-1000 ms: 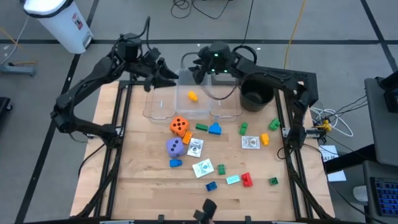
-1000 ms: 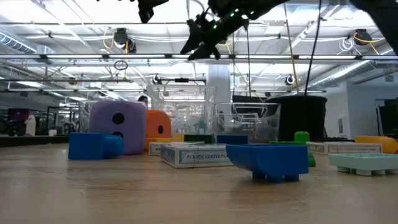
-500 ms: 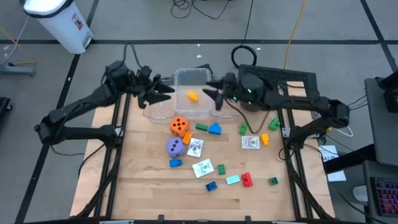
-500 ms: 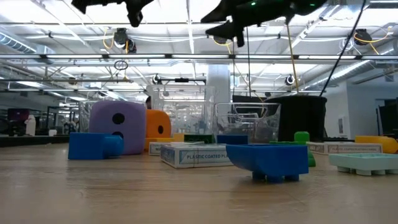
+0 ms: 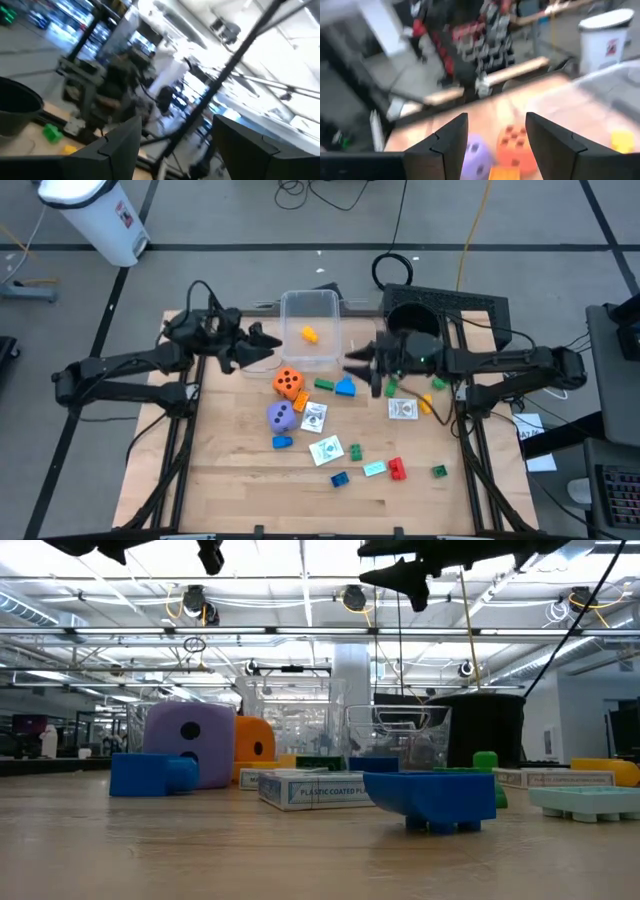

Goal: Pick & Place Toys
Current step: Put the purple dice into the left transparent bin

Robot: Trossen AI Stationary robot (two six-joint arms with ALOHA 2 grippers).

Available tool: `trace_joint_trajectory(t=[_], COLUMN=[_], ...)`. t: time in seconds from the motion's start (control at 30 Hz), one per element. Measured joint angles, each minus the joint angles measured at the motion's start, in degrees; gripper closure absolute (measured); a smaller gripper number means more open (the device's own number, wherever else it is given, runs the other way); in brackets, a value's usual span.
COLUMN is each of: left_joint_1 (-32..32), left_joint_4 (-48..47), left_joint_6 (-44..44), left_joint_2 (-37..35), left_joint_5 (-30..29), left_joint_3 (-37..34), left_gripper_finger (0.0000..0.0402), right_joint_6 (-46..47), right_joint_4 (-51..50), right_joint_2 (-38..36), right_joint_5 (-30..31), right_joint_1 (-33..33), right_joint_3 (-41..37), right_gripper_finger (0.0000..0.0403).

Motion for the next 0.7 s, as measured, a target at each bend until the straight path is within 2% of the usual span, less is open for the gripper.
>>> trace_joint_trajectory(t=[0.07, 0.2, 0.3, 0.4, 0.5, 0.6, 0.7], left_joint_1=[-2.40, -7.69, -14.35, -21.78, -28.27, -33.81, -37.93], left_joint_4=[3.27, 9.46, 8.58, 4.95, -4.48, -21.85, -40.57], left_joint_6=[0.24, -0.66, -1.51, -0.36, 0.37, -1.96, -6.91], left_joint_2=[1.69, 4.86, 6.81, 8.14, 8.61, 8.73, 10.03], left_joint_5=[-4.32, -6.26, -12.17, -20.51, -29.64, -39.56, -46.21], left_joint_3=[0.00, 0.05, 0.09, 0.09, 1.38, 5.24, 10.42], left_gripper_finger=[0.0153, 0.0153, 0.0153, 0.0153, 0.0153, 0.0153, 0.0153], right_joint_6=[-0.23, -1.10, -1.12, -1.05, -0.28, 2.50, 4.70], right_joint_4=[-2.71, -9.44, -12.66, -12.59, -12.48, -12.42, -12.25], right_joint_2=[0.00, 0.00, 0.04, 0.01, 0.02, 0.00, 0.00], right_joint_5=[1.30, 6.37, 11.81, 14.83, 14.78, 14.82, 14.81], right_joint_1=[2.96, 9.94, 14.83, 18.31, 20.27, 21.27, 21.64], right_joint_3=[0.00, 0.00, 0.00, -0.28, -1.00, -1.98, -3.60], right_gripper_finger=[0.0211, 0.0214, 0.0218, 0.0222, 0.0222, 0.0222, 0.0223])
